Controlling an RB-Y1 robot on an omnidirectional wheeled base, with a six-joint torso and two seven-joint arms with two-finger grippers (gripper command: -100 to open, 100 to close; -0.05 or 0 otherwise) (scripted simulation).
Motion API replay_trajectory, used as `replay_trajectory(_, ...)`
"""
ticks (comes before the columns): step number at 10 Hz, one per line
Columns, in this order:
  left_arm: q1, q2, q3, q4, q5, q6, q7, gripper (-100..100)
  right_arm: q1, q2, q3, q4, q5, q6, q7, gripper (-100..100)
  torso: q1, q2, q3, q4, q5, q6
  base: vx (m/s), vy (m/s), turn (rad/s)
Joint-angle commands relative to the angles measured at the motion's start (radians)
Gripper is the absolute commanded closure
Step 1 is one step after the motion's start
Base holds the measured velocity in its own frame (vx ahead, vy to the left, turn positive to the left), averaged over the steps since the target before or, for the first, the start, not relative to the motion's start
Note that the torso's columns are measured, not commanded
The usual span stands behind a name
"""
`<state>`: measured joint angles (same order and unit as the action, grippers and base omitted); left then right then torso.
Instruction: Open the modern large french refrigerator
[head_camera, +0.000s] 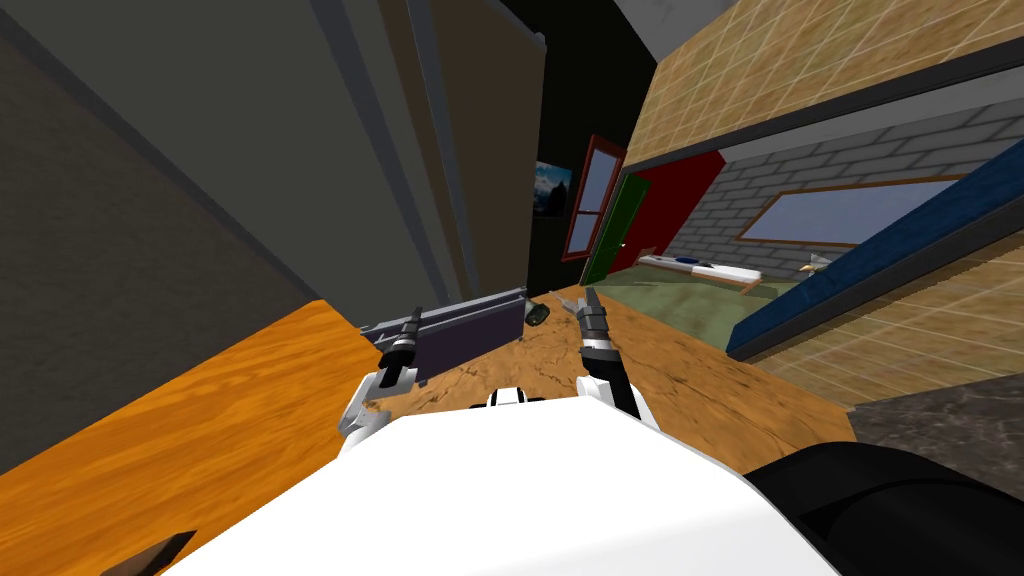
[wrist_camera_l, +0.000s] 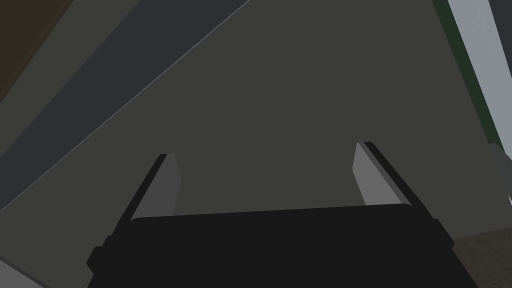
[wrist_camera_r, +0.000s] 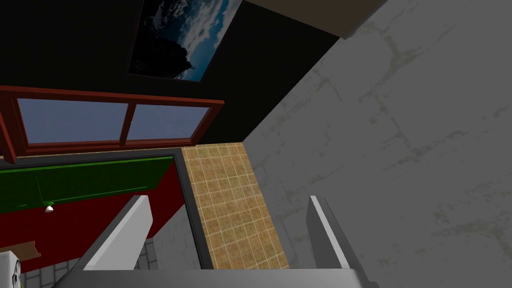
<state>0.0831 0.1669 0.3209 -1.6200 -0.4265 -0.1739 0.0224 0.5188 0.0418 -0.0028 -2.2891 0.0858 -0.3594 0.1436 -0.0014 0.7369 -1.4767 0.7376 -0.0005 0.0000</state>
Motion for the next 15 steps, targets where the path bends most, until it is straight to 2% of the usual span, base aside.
replay_trajectory(1,-0.063,0.008,0.034,0.077,-0.047,0.036,0.013,-100,0.000,0.000,0.000,0.000,0.000,0.000,0.000,0,0.000,-0.001,-0.001,0.000,0.000,0.000,0.103,-0.144,-0.002)
replay_trajectory(2,-0.063,0.008,0.034,0.089,-0.047,0.036,0.013,-100,0.000,0.000,0.000,0.000,0.000,0.000,0.000,0,0.001,0.000,0.000,0.000,0.000,0.000,0.052,-0.092,0.000)
replay_trajectory(5,-0.136,0.013,0.074,0.184,-0.100,0.066,0.023,-100,0.000,0.000,0.000,0.000,0.000,0.000,0.000,0,0.002,0.002,0.002,0.001,0.001,0.000,0.047,-0.089,-0.005)
replay_trajectory(6,-0.136,0.013,0.074,0.190,-0.100,0.066,0.023,-100,0.000,0.000,0.000,0.000,0.000,0.000,0.000,0,0.000,0.001,0.000,0.000,0.000,0.000,0.042,-0.088,0.001)
replay_trajectory(9,-0.202,0.022,0.110,0.281,-0.148,0.094,0.031,-100,0.000,0.000,0.000,0.000,0.000,0.000,0.000,0,0.001,0.000,0.000,0.000,0.000,0.000,0.062,-0.097,-0.004)
replay_trajectory(15,-0.297,0.065,0.162,0.412,-0.218,0.134,0.044,-100,0.000,0.000,0.000,0.000,0.000,0.000,0.000,0,0.003,0.001,0.001,0.000,0.001,0.000,0.054,-0.087,-0.002)
